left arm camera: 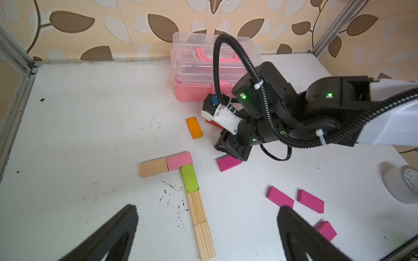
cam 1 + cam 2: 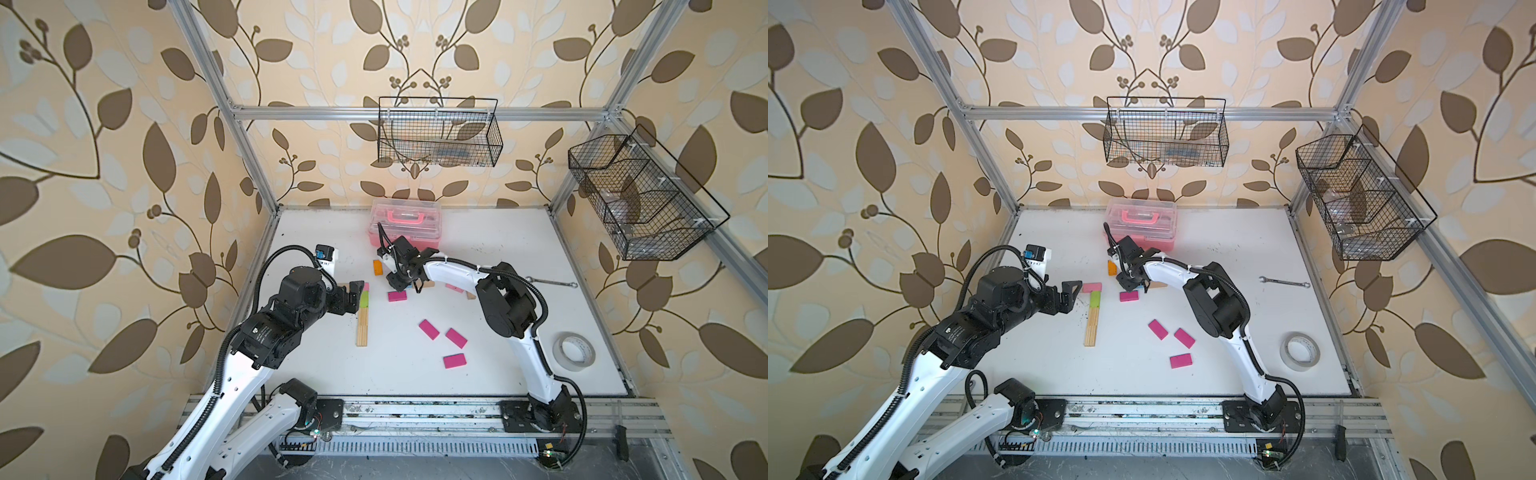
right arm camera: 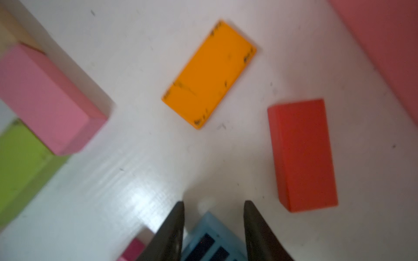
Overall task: Assemble the number 7 with building blocks
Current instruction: Move the building block to the center of the board.
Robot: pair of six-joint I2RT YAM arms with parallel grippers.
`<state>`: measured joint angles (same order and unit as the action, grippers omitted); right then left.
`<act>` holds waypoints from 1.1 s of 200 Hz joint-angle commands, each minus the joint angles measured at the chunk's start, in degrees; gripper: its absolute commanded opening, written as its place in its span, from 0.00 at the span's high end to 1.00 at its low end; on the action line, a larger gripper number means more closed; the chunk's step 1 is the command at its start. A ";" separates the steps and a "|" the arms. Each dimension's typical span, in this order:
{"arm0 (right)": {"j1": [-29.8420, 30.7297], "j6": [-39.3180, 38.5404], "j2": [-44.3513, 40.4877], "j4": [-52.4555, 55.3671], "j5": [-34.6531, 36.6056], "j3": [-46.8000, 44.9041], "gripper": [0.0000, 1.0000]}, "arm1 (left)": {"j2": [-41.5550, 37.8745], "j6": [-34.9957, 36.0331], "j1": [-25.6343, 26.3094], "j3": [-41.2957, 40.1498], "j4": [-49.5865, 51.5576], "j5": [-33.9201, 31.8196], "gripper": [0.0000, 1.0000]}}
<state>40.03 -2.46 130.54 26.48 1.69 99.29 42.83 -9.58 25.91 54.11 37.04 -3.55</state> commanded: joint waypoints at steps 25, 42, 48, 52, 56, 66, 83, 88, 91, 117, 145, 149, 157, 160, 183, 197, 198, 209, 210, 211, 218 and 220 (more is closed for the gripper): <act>-4.56 0.86 -8.30 1.02 4.82 -11.92 0.59 | 0.91 -0.35 0.36 0.21 -1.90 -0.06 0.01; -7.03 2.58 -11.62 0.29 5.88 -17.53 0.59 | 1.51 -0.35 0.33 0.42 -2.28 0.51 0.01; -8.16 3.33 -12.67 0.09 6.03 -19.74 0.59 | 1.72 -0.33 0.36 0.55 -2.24 0.56 0.01; -8.85 3.82 -13.42 -0.08 6.11 -21.02 0.59 | 1.81 -0.35 0.37 0.63 -2.29 0.70 0.01; -9.63 4.23 -14.07 -0.22 6.09 -22.14 0.59 | 1.95 -0.35 0.37 0.72 -2.38 0.80 0.01; -11.46 5.44 -15.55 -0.39 5.52 -24.41 0.59 | 2.12 -0.36 0.32 0.65 -2.48 1.00 0.01; -12.75 5.31 -18.14 -1.87 3.92 -26.72 0.60 | 2.42 -0.39 0.35 0.64 -2.67 1.42 0.01; -12.43 4.64 -18.81 -2.49 3.66 -27.00 0.59 | 2.51 -0.43 0.36 0.66 -2.68 1.51 0.01; -12.17 4.27 -19.15 -2.95 3.55 -27.11 0.59 | 2.52 -0.44 0.37 0.68 -2.71 1.60 0.01; -9.44 0.93 -19.56 -7.72 -0.23 -25.35 0.55 | 2.36 -0.70 0.37 0.38 -2.70 1.68 0.01; -7.87 -1.65 -13.73 -7.62 -3.18 -17.13 0.50 | 1.67 -0.79 0.36 -0.05 -2.25 1.33 0.01; -7.60 -2.11 -12.70 -7.56 -3.47 -15.94 0.50 | 1.54 -0.72 0.37 -0.03 -2.10 1.11 0.01; -7.20 -2.85 -10.57 -7.10 -3.79 -13.33 0.49 | 1.32 -0.70 0.34 -0.05 -1.82 0.84 0.01; -7.00 -3.24 -9.85 -6.68 -3.87 -12.28 0.48 | 1.22 -0.65 0.34 -0.05 -1.67 0.78 0.01; -6.27 -4.73 -4.17 -4.11 -4.82 -4.59 0.45 | 0.60 -0.44 0.37 -0.30 -1.20 0.07 0.01; -6.21 -5.01 -1.56 -2.60 -4.91 -0.50 0.44 | 0.29 -0.35 0.34 -0.28 -1.16 -0.20 0.01; -6.25 -5.06 -1.41 -2.54 -4.97 -0.24 0.44 | 0.31 -0.35 0.36 -0.30 -1.17 -0.17 0.01; -6.30 -5.27 0.18 -1.78 -5.27 2.27 0.42 | 0.33 -0.35 0.33 -0.23 -1.15 -0.30 0.01; -6.29 -5.27 0.30 -1.74 -5.29 2.47 0.42 | 0.33 -0.35 0.35 -0.23 -1.12 -0.31 0.01; -6.29 -5.27 0.40 -1.72 -5.38 2.66 0.41 | 0.33 -0.35 0.27 -0.23 -1.15 -0.31 0.01; -6.45 -5.43 1.25 -1.31 -5.83 3.89 0.41 | 0.32 -0.30 0.32 -0.32 -1.22 -0.36 0.01; -6.43 -5.40 1.46 -1.23 -6.00 4.27 0.40 | 0.33 -0.27 0.31 -0.32 -1.25 -0.39 0.01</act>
<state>33.65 -5.58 128.92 21.71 -2.07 99.02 43.75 -9.61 25.91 54.08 36.16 -3.16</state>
